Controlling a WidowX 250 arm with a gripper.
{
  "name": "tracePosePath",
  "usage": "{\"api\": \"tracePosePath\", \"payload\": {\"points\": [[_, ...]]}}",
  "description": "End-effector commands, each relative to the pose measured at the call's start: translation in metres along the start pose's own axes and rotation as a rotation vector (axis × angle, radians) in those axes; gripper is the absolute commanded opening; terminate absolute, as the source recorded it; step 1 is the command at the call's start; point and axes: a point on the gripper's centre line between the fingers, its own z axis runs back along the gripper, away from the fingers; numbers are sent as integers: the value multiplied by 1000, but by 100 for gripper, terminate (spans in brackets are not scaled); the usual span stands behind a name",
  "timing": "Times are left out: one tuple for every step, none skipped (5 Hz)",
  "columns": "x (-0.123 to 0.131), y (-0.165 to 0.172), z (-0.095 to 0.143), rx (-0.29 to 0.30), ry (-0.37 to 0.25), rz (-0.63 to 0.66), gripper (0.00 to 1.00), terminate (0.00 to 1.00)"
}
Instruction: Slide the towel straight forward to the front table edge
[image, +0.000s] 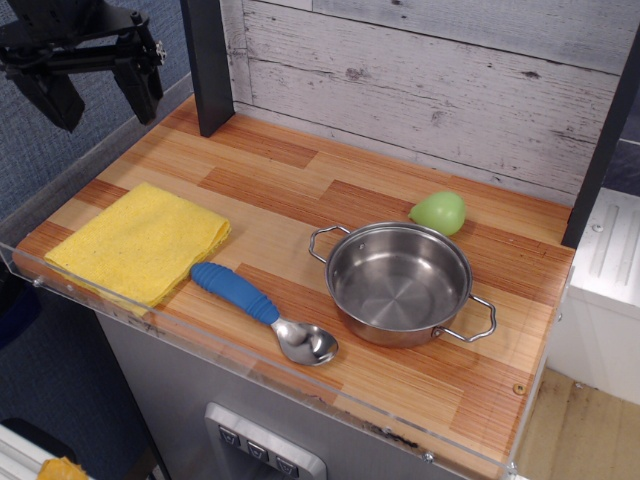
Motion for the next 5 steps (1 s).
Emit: {"api": "tracePosePath", "payload": {"points": [[4, 1, 15, 9, -51, -1, 100, 0], [4, 1, 15, 9, -51, -1, 100, 0], [4, 1, 15, 9, -51, -1, 100, 0], [4, 1, 15, 9, -51, -1, 100, 0], [4, 1, 15, 9, -51, -1, 100, 100]]}}
